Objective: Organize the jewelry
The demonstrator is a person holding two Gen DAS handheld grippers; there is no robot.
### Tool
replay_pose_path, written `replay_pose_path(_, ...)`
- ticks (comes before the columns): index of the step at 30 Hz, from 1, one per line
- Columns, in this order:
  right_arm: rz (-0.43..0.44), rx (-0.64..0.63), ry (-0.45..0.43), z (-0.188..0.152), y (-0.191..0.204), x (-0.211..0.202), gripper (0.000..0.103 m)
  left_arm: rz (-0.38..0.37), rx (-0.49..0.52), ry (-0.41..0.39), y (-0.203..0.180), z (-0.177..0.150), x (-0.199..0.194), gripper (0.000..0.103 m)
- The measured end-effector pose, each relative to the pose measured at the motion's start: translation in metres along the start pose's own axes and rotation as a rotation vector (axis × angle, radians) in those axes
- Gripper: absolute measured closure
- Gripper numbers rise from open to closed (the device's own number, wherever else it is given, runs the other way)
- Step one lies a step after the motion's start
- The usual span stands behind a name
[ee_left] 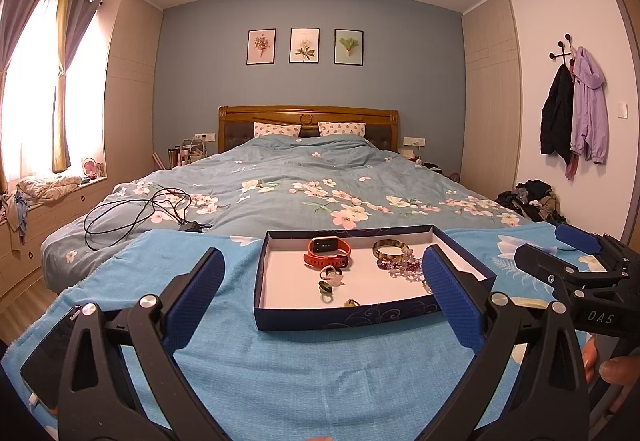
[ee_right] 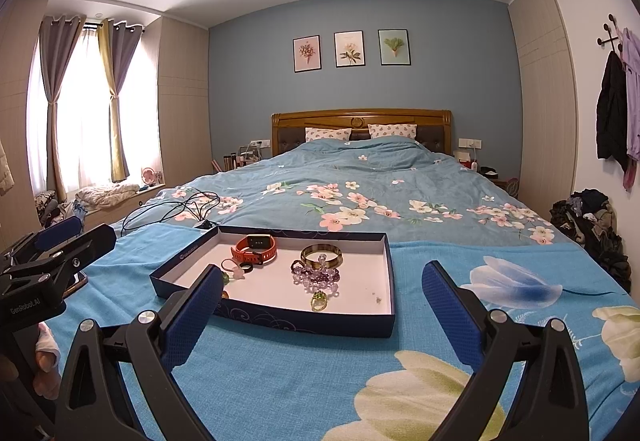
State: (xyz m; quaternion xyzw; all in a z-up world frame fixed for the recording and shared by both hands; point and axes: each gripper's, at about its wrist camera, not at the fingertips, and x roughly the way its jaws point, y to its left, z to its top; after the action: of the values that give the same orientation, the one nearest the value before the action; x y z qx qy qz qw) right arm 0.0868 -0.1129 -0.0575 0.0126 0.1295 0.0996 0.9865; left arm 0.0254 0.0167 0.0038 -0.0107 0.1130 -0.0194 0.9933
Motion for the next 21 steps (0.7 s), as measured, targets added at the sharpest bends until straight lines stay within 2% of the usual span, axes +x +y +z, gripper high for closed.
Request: replay_pose_path(21,0.001,0.002,0.005,0.0021,0.0003,0.0019,0.007,0.000,-0.001,0.000,-0.0002,0.0001,-0.0001,0.006)
